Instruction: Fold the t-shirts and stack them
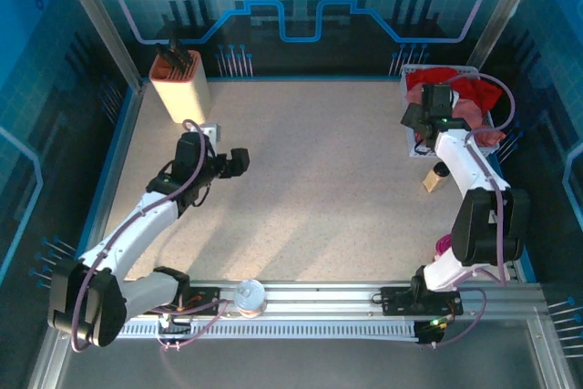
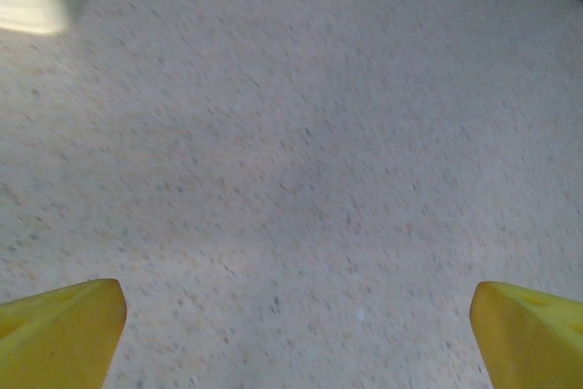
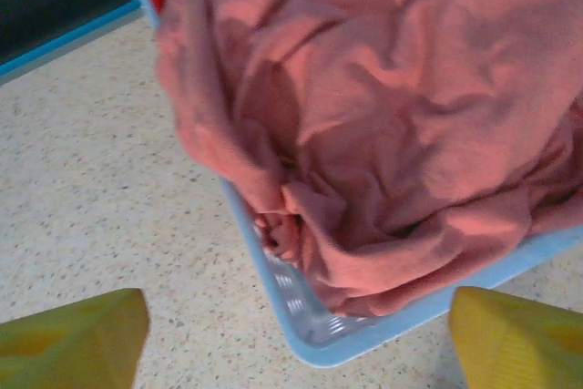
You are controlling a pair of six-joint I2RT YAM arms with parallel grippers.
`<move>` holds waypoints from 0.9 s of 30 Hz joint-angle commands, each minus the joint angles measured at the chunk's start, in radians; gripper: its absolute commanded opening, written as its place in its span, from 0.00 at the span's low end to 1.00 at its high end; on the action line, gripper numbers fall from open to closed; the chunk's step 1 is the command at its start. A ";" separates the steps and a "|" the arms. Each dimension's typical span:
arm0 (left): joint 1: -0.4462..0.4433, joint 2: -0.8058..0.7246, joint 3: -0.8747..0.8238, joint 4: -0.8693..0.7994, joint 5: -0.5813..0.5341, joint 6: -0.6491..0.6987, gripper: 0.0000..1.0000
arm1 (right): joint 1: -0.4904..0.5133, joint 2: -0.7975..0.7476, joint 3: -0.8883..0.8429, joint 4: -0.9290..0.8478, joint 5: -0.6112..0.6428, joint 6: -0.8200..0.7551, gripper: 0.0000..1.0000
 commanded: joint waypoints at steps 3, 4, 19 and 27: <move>-0.050 -0.033 0.023 -0.095 0.025 -0.029 0.98 | -0.067 0.062 0.058 -0.055 -0.047 0.052 0.73; -0.055 -0.036 0.017 -0.095 0.025 -0.037 0.98 | -0.072 0.077 0.061 -0.055 -0.057 0.058 0.71; -0.074 -0.077 -0.020 -0.107 0.045 -0.083 0.97 | -0.073 0.230 0.197 -0.104 -0.076 0.051 0.00; -0.076 -0.114 -0.024 -0.118 0.049 -0.097 0.97 | 0.089 0.048 0.175 -0.050 0.087 -0.078 0.00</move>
